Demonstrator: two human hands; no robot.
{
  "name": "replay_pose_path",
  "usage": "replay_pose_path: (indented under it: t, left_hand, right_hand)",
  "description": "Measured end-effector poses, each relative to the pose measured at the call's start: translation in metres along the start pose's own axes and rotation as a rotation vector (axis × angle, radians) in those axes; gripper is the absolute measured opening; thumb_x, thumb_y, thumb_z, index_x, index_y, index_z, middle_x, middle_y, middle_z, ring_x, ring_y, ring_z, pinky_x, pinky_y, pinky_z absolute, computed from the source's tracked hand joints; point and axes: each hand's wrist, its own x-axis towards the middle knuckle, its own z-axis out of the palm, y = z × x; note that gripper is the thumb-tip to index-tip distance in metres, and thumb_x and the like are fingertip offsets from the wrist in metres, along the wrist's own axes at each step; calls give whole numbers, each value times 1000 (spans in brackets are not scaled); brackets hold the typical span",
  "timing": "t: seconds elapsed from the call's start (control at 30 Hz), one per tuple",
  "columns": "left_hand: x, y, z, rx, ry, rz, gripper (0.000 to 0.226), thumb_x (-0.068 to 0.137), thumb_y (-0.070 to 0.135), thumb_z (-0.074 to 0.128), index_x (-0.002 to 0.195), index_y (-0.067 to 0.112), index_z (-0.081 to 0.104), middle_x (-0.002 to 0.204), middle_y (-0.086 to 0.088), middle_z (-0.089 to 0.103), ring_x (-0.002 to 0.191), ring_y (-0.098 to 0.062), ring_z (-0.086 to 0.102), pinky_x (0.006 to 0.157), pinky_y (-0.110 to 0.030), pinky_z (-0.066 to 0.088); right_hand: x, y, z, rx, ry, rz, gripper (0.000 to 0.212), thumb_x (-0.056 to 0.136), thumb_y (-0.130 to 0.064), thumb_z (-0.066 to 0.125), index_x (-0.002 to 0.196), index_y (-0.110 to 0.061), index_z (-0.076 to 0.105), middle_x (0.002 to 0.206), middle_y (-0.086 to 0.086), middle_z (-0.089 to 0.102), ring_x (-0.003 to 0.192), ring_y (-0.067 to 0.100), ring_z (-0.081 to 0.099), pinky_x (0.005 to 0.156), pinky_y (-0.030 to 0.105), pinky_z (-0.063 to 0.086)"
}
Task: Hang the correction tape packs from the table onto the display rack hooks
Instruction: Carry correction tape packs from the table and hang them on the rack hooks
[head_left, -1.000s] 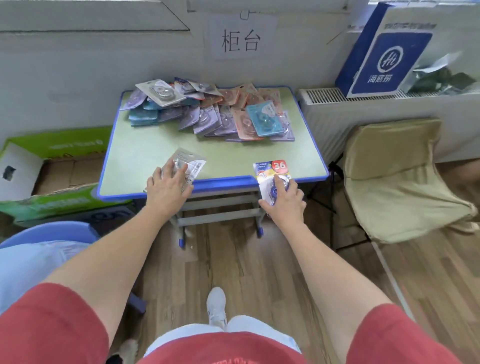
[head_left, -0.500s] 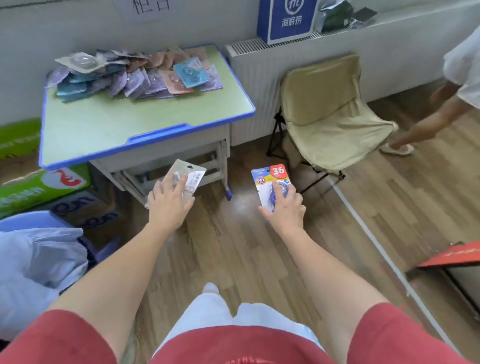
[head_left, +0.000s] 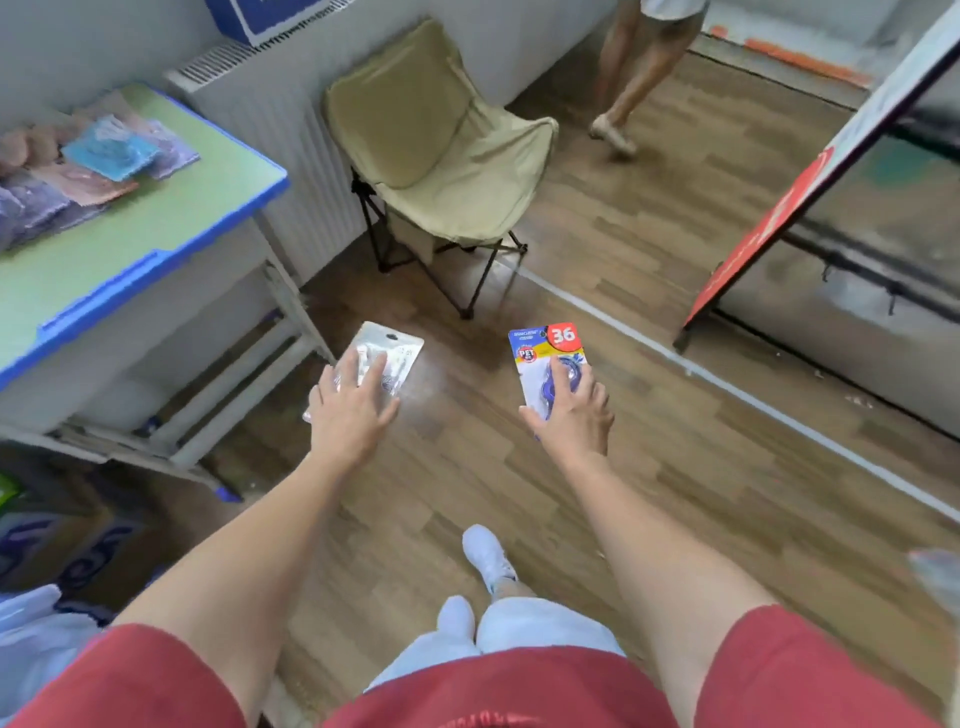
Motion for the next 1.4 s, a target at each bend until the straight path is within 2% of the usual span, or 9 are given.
replay_pose_path:
  t: [0.3,0.57,0.83,1.03,1.23,1.4]
  left_hand:
    - [-49,117,13,7,-9,367,63,95,41,50,150,23,25,157,-5,17,139,-39,20,110,-48,20]
    - [-93,279,21,-81,27,589,62,95,39,50,150,25,26,158,-5,18,140,-35,18,112,-46,17]
    - [-154,463,35,-192,91,644,62,95,40,50,149,23,26,156,-5,18,135,-35,23,109,-47,21]
    - [-183,571,21,-381,117,670,60,94,36,52,148,24,29,157,-4,18,139,-32,20,110,-44,19]
    - [-165,664,-1,-425,172,758,60,94,39,52,148,25,29,158,-5,16,140,-33,19,111,-48,20]
    - [-124,736,-16,-459,224,779,61,94,40,52,148,25,29,157,-6,18,140,-34,19,111,-50,21]
  right_hand:
    - [-99,127,-26,65,120,331,77,86,-50,61,149,-26,25,151,13,20,127,35,32,99,41,35]
    - [-162,267,-82,131,294,537,77,86,-49,62,149,-26,24,152,13,18,132,33,28,102,42,34]
    - [-197,426,-162,128,432,572,76,86,-48,62,149,-28,23,154,11,14,134,31,26,104,43,33]
    - [-194,500,-211,164,618,574,78,83,-42,68,148,-22,31,150,15,25,131,35,31,100,45,36]
    - [-159,550,-256,204,748,586,78,81,-41,71,147,-22,34,151,15,27,135,34,29,103,50,36]
    - [-106,599,-296,189,877,525,78,75,-36,79,142,-16,45,144,22,38,124,43,42,92,53,42]
